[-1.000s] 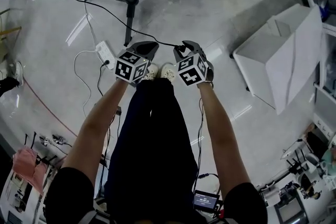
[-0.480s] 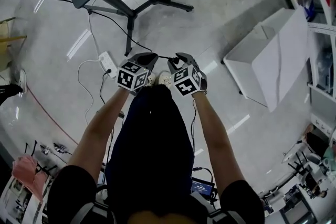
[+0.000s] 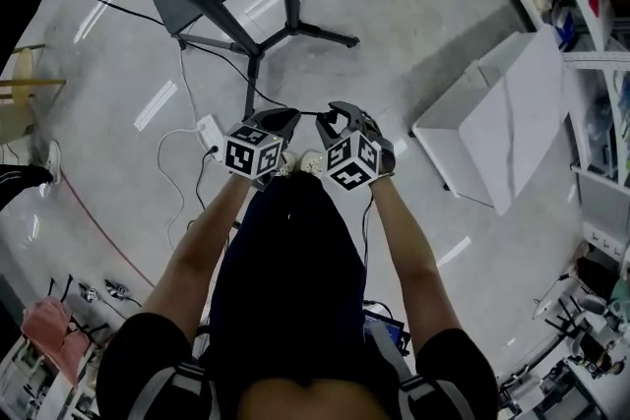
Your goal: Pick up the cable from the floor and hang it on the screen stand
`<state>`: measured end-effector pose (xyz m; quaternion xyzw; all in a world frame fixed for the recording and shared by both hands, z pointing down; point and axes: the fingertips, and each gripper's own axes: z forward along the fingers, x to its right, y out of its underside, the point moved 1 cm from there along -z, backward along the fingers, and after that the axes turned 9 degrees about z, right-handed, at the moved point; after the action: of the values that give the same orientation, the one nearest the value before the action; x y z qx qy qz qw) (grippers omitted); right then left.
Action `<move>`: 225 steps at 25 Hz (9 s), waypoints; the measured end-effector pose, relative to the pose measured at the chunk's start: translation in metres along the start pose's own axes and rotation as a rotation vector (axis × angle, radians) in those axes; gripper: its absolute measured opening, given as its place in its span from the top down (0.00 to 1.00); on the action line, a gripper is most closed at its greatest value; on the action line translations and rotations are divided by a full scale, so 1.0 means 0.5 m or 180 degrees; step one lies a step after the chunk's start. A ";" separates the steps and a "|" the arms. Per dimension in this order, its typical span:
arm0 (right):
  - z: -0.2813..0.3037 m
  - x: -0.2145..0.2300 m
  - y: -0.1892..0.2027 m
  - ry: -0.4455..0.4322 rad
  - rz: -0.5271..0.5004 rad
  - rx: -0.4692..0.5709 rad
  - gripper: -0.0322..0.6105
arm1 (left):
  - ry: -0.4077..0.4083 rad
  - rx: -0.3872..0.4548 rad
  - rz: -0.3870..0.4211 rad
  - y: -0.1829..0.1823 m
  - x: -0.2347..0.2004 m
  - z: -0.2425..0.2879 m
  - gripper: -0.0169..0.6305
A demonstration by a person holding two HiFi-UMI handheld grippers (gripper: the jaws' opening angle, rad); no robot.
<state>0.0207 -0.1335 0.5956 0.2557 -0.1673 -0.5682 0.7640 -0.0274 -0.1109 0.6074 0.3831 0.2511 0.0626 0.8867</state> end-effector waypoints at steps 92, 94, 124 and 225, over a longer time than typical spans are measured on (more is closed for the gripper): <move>-0.718 0.227 -0.835 0.1408 -0.1469 0.2227 0.70 | -0.0141 0.1510 0.1157 -0.771 0.164 -0.401 0.95; -0.722 0.238 -0.871 0.1391 -0.1493 0.2265 0.70 | -0.0138 0.1521 0.1183 -0.799 0.153 -0.409 0.95; -0.929 0.349 -1.269 0.1547 -0.1820 0.2826 0.70 | -0.0192 0.2025 0.1682 -1.212 0.097 -0.540 0.95; -0.733 0.440 -0.850 0.1166 0.0721 0.3503 0.66 | -0.0121 0.2232 0.1671 -1.027 0.187 -0.390 0.95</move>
<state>-0.0460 -0.3650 0.0432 0.6890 -0.3291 -0.2594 0.5914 -0.0844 -0.3150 0.0921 0.7129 0.1350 0.1898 0.6615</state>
